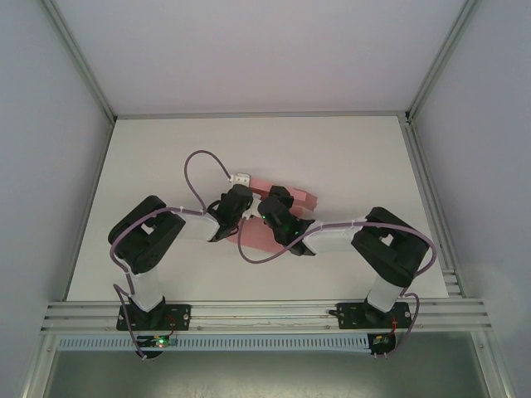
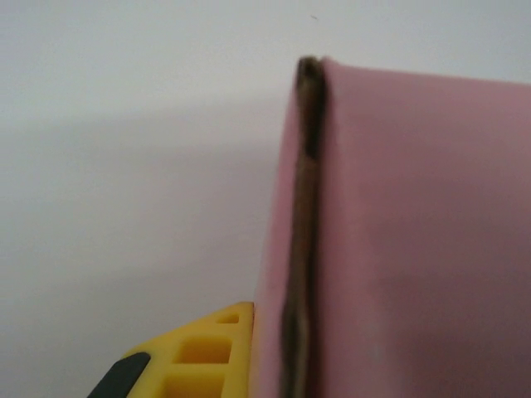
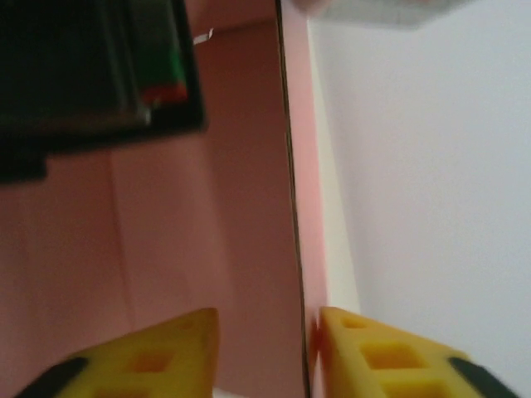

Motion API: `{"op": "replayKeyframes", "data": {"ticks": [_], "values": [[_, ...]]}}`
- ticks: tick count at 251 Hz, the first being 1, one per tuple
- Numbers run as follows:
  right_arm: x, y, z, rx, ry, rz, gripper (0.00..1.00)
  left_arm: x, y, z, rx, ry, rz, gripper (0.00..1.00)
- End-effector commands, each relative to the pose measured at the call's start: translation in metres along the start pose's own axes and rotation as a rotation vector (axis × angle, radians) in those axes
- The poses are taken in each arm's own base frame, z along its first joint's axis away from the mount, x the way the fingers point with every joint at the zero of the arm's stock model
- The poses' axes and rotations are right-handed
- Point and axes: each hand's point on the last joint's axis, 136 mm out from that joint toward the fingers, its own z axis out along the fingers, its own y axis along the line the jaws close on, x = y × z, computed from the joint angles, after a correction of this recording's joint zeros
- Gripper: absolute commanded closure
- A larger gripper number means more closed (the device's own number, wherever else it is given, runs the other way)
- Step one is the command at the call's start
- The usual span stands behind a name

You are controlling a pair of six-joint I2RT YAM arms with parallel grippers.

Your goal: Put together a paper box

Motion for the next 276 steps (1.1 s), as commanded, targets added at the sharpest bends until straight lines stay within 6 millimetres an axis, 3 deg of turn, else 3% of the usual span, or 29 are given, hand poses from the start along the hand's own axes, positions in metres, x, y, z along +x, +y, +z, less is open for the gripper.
{"op": "replayKeyframes", "data": {"ticks": [1,23,26,27,30,82,102,118,138,162,203,276], "values": [[-0.018,-0.05,-0.015,0.045,-0.08,0.21,0.41,-0.037,0.018,-0.004,-0.082,-0.128,-0.03,1.0],[-0.019,-0.081,-0.029,0.08,-0.121,0.265,0.16,-0.053,0.013,-0.012,-0.046,-0.169,-0.018,1.0],[-0.018,-0.085,-0.032,0.081,-0.125,0.269,0.11,-0.055,0.012,-0.014,-0.039,-0.176,-0.014,1.0],[-0.018,-0.084,-0.031,0.078,-0.125,0.267,0.05,-0.055,0.011,-0.014,-0.038,-0.178,-0.013,1.0],[-0.017,-0.088,-0.034,0.081,-0.132,0.272,0.02,-0.058,0.011,-0.016,-0.032,-0.187,-0.012,1.0],[-0.009,-0.159,-0.103,0.125,-0.309,0.503,0.02,-0.088,0.011,-0.045,-0.006,-0.278,0.013,1.0],[0.005,-0.192,-0.122,0.039,-0.335,0.816,0.02,-0.095,0.005,-0.057,0.048,-0.308,0.033,1.0],[0.014,-0.206,-0.13,-0.094,-0.35,1.014,0.02,-0.1,0.0,-0.068,0.111,-0.341,0.044,1.0],[0.013,-0.204,-0.138,-0.218,-0.383,1.062,0.02,-0.106,-0.005,-0.081,0.177,-0.365,0.043,1.0],[0.022,-0.197,-0.135,-0.229,-0.334,1.053,0.02,-0.113,-0.004,-0.089,0.203,-0.354,0.019,1.0],[0.015,-0.166,-0.129,-0.368,-0.322,0.99,0.02,-0.117,-0.005,-0.093,0.216,-0.351,0.013,1.0],[0.025,-0.148,-0.093,-0.376,-0.19,0.937,0.02,-0.117,-0.012,-0.096,0.254,-0.332,0.016,1.0]]}}
